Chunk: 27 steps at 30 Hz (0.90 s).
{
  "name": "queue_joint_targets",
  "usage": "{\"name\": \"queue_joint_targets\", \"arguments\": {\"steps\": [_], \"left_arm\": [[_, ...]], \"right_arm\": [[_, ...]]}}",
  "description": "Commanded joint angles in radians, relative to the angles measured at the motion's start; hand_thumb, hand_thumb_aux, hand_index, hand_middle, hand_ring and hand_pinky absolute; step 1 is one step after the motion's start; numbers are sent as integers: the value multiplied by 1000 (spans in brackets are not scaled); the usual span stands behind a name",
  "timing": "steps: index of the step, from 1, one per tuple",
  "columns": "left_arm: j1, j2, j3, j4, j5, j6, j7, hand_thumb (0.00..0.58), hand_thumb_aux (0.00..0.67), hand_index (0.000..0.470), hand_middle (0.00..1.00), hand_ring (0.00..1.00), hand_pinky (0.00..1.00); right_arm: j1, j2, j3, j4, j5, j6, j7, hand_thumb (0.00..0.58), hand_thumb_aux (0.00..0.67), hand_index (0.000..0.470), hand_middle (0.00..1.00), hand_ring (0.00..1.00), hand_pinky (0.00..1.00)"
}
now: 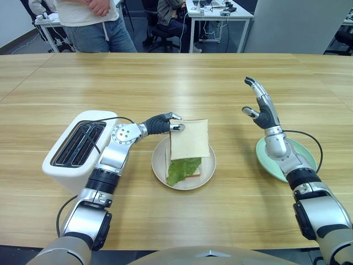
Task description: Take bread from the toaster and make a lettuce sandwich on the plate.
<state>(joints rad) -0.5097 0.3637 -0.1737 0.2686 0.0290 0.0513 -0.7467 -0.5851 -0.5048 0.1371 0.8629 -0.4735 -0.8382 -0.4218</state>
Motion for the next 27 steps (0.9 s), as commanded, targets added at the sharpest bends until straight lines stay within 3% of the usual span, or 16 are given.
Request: {"name": "queue_joint_targets", "arguments": {"steps": [1,6,21,27], "left_arm": [[13,7,-17,40,9,-3,-5,580,670,460,1000,1000,1000],[-4,11,-35,104,28,-34,-15,580,670,460,1000,1000,1000],[-68,-5,-70,286,50,-88,-55,580,670,460,1000,1000,1000],[-84,-11,-66,340,62,-111,-44,580,670,460,1000,1000,1000]], "right_arm": [[28,1,8,-40,24,-54,59,0,0,0,0,0,0],[77,-2,29,-116,76,-161,178,0,0,0,0,0,0],[197,-18,37,-268,157,-226,410,0,0,0,0,0,0],[299,-57,165,-466,318,-211,641,0,0,0,0,0,0]]}}
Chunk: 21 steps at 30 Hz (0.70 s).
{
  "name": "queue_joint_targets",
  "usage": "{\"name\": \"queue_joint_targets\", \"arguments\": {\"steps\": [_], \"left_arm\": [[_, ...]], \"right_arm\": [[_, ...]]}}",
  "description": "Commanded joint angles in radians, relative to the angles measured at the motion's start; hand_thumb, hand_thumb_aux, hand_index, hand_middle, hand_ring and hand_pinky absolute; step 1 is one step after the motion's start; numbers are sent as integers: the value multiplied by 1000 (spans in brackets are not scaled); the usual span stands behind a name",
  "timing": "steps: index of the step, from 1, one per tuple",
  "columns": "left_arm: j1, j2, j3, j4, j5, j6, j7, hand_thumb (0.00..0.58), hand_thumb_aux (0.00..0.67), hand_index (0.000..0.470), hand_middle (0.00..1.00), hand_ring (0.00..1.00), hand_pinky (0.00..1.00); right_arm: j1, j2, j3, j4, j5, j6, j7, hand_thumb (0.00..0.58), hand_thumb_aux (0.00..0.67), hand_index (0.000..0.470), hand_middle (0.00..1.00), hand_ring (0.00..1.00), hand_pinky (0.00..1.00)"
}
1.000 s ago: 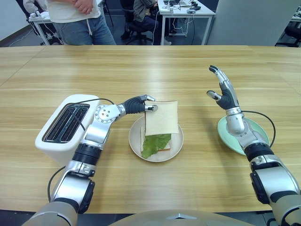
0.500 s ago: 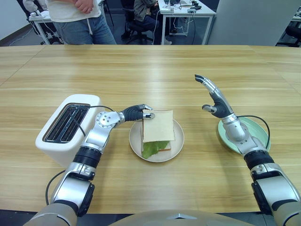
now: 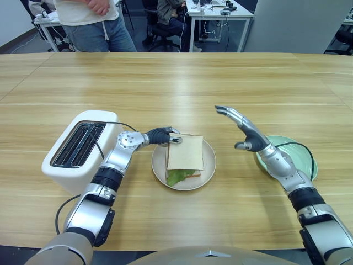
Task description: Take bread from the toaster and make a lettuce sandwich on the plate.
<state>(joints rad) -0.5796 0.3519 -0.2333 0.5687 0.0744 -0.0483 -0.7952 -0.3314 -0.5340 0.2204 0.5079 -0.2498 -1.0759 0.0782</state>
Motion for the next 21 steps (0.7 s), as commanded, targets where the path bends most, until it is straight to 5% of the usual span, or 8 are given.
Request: {"name": "queue_joint_targets", "arguments": {"steps": [1,11,21], "left_arm": [[-15,0,-6,45,17,-14,6,580,670,460,1000,1000,1000],[-1,3,0,52,28,-22,33,580,665,456,1000,1000,1000],[29,5,6,18,22,-9,50,577,623,428,1000,1000,1000]], "right_arm": [[57,-32,95,-136,110,40,170,0,0,0,0,0,0],[110,-24,177,-257,143,169,385,0,0,0,0,0,0],[71,6,168,-153,37,157,401,0,0,0,0,0,0]]}}
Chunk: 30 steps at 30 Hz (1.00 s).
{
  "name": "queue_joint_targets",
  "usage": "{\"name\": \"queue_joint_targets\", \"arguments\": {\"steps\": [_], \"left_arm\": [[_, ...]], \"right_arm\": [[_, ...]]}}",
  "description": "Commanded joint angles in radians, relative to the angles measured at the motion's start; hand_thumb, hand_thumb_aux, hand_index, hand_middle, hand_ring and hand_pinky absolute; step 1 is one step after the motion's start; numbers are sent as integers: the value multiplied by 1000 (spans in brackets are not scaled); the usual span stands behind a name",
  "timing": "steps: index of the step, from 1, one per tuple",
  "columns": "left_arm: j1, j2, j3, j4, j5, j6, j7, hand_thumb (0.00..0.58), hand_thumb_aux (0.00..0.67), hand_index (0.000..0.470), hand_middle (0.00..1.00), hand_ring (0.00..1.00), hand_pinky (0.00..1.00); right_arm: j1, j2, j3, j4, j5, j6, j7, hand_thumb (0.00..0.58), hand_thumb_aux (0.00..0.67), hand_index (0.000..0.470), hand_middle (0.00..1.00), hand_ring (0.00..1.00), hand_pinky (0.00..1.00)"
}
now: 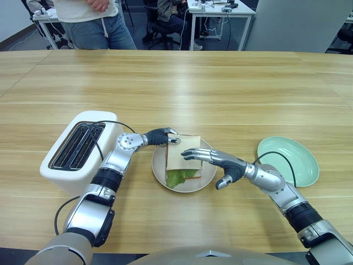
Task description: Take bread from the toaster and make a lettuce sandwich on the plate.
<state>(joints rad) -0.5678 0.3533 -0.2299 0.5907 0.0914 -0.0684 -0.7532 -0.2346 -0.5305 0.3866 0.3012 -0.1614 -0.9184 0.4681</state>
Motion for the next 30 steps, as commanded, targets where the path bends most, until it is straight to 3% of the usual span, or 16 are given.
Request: {"name": "queue_joint_targets", "arguments": {"steps": [1,13,24,30], "left_arm": [[17,2,4,-5,5,13,13,576,617,424,1000,1000,1000],[29,-6,-6,-18,8,17,15,577,620,426,1000,1000,1000],[32,-6,-20,-9,30,10,18,576,612,420,1000,1000,1000],[29,-5,-32,-3,44,3,13,559,544,373,1000,1000,1000]], "right_arm": [[-37,3,0,77,-76,-8,5,0,0,0,0,0,0],[-126,20,-5,218,-240,-56,-85,0,0,0,0,0,0],[-137,52,26,194,-251,-66,-73,0,0,0,0,0,0],[-151,48,60,265,-278,-48,-45,0,0,0,0,0,0]]}}
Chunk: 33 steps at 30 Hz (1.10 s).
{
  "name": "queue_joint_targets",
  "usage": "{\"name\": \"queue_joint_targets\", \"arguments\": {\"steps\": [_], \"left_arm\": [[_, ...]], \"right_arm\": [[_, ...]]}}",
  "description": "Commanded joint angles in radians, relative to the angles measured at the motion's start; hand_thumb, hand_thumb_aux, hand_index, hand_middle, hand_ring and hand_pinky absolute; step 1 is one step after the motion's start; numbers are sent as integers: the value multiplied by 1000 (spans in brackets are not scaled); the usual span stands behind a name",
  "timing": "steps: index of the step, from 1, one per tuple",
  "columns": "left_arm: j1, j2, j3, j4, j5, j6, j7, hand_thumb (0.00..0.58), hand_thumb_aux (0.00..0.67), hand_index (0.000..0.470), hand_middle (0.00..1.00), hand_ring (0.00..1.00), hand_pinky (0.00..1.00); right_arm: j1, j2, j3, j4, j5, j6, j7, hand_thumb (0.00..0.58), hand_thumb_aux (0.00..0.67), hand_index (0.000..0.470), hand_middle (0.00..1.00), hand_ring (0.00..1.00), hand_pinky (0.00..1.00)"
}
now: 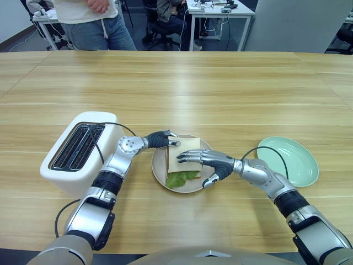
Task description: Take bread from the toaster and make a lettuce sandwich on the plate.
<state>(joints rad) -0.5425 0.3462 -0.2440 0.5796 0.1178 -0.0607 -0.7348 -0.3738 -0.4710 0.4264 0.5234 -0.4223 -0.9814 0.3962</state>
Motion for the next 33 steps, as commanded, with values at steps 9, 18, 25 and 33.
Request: {"name": "queue_joint_targets", "arguments": {"steps": [9,18,25,33], "left_arm": [[6,-1,-20,12,21,-8,-5,569,578,397,1000,1000,1000],[15,8,-34,-1,30,-31,-12,0,0,0,851,851,851],[15,6,-26,-6,32,-36,-12,0,0,0,502,502,502],[-24,36,6,-39,74,-67,102,0,0,0,384,384,384]], "right_arm": [[-57,-26,46,116,-171,45,-49,0,0,0,0,0,0],[-60,-12,77,168,-97,36,21,0,0,0,0,0,0],[-45,-12,78,153,-23,45,95,0,0,0,0,0,0],[-39,-12,69,141,0,43,108,0,0,0,0,0,0]]}}
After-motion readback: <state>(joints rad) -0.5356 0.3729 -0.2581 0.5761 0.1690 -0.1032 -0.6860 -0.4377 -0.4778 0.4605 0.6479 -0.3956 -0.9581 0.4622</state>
